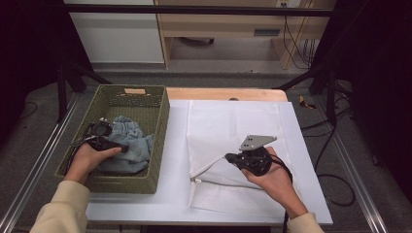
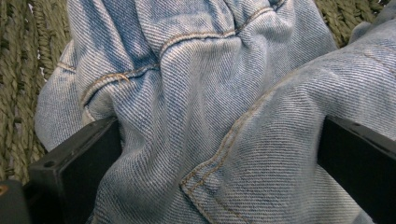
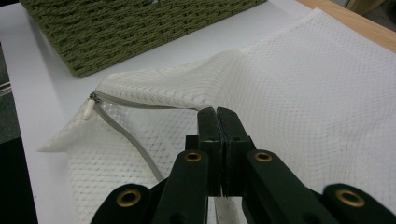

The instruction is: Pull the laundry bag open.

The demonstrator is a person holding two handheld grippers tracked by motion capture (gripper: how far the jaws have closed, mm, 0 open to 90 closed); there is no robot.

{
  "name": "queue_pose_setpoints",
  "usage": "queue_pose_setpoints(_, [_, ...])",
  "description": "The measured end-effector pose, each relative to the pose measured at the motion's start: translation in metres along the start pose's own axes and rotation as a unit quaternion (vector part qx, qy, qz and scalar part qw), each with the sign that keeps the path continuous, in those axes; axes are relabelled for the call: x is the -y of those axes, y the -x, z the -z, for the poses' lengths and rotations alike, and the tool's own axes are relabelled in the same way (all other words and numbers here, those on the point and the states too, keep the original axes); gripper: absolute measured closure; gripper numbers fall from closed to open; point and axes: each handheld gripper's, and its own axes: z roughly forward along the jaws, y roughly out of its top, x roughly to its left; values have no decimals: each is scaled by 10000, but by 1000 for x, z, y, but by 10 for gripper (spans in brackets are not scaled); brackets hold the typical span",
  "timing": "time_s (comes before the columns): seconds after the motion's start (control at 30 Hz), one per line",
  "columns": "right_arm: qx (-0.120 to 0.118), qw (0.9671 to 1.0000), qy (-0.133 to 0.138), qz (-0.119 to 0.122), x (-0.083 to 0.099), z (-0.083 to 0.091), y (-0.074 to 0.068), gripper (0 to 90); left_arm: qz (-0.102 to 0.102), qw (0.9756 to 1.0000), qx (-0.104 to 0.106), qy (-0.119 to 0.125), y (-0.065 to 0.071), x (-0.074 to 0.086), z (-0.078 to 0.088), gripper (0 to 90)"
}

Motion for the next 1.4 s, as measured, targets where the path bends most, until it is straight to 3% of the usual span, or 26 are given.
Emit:
queue_pose_setpoints(0.57, [-24,10000,-12,25,0,0,0,894,52,10000,76,27,-2,1,-1,0])
queue_pose_setpoints(0.63, [-18,10000,-4,20,0,0,0,894,-14,9999,110,-33,-1,1,0,13])
queue_pose_setpoints(0.7, [-19,10000,-2,18,0,0,0,894,-71,9998,183,-88,-2,0,2,104])
queue_pose_setpoints(0.83, [-14,10000,-10,20,0,1,0,894,-167,9992,319,-174,-3,0,8,404])
queue_pose_setpoints(0.93, [-8,10000,-1,13,0,1,0,894,-312,9988,300,-209,0,0,10,540])
queue_pose_setpoints(1.2, [4,10000,8,17,0,1,0,895,-350,9990,156,-208,6,-5,15,659])
queue_pose_setpoints(1.4, [22,10000,14,9,1,3,1,895,-295,9992,229,127,3,-7,28,692])
